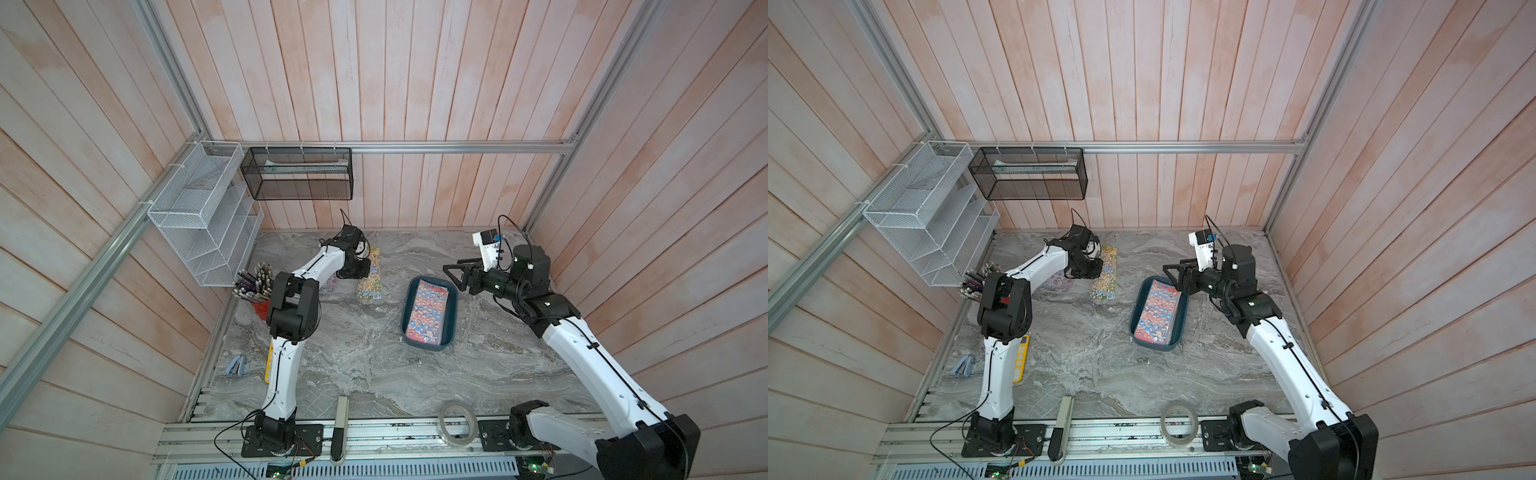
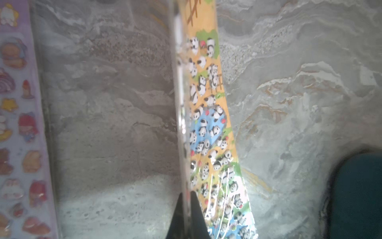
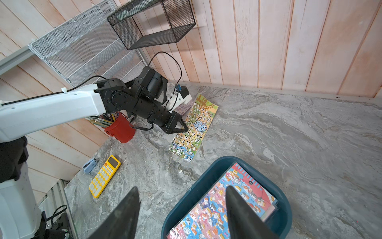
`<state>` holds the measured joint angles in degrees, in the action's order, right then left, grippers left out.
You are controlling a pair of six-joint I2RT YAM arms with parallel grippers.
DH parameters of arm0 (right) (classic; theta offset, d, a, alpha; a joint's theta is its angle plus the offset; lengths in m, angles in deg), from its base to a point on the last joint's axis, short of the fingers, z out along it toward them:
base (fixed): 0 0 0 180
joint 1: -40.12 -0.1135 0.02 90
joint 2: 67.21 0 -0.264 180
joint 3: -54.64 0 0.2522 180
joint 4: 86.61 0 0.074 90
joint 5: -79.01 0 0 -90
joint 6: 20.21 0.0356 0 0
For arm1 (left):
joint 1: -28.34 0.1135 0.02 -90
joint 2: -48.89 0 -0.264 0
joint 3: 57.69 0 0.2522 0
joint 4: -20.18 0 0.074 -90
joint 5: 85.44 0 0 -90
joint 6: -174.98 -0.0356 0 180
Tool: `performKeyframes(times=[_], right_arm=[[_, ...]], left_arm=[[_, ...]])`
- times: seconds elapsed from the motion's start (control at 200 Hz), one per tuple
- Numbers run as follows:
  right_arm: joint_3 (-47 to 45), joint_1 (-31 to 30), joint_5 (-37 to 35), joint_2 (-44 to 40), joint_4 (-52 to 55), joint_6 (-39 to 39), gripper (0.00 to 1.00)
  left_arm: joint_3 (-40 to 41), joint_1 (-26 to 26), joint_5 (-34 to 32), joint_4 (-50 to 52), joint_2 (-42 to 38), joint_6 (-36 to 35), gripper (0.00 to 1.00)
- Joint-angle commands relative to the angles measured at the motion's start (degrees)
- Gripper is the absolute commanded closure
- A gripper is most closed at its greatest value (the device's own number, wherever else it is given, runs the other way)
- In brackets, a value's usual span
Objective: Take the stickers out of the storage box
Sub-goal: Place the sticker at the center of the board.
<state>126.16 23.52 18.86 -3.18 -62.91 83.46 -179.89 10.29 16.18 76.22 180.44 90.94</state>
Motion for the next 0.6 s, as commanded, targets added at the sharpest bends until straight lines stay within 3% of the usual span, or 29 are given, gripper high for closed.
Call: performKeyframes(times=[0.0,0.275,0.595], right_arm=[[-0.4,0.2,-0.2,0.6,0.0,-0.2,0.34],[-0.7,0.2,-0.4,0.4,-0.3,0.3,0.35],[-1.3,0.2,-1.0,0.0,-0.4,0.4,0.35]], left_arm=[[-3.1,0.1,-0.7,2.7,2.7,-3.3,1.00],[-10.5,0.0,-2.9,8.7,9.5,-6.6,0.97],[-13.4,0.1,-7.7,10.6,12.6,-7.9,0.77]])
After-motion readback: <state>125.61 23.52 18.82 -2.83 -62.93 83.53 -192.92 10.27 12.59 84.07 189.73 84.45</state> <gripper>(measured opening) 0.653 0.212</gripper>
